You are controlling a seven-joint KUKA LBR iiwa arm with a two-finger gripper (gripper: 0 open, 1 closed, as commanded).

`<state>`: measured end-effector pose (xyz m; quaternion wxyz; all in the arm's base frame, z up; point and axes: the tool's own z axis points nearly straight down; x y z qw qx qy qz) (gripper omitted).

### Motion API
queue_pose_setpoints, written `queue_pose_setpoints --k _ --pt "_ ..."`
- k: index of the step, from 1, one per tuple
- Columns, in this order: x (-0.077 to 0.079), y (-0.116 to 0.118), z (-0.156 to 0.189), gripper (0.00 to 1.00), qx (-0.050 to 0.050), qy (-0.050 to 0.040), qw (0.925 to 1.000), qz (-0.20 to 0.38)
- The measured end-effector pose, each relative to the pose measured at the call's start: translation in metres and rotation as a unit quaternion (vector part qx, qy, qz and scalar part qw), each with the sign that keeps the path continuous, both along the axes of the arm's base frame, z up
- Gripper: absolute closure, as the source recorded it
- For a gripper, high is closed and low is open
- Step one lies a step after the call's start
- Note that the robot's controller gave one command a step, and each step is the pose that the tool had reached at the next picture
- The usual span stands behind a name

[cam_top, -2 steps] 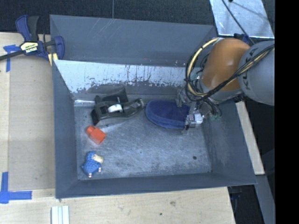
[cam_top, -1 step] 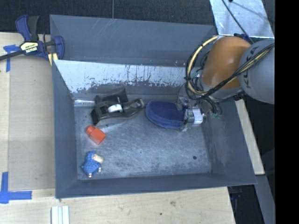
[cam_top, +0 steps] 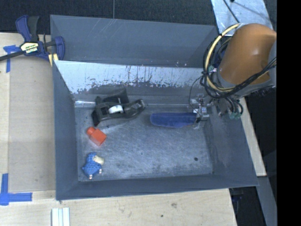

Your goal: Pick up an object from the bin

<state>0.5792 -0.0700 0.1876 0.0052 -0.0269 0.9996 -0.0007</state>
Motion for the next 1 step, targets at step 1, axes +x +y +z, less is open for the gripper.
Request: queue_pose_setpoints --k 1 --pt "-0.0016 -0.0089 0.0678 1.0 -0.001 0.0004 0.9942 0.108"
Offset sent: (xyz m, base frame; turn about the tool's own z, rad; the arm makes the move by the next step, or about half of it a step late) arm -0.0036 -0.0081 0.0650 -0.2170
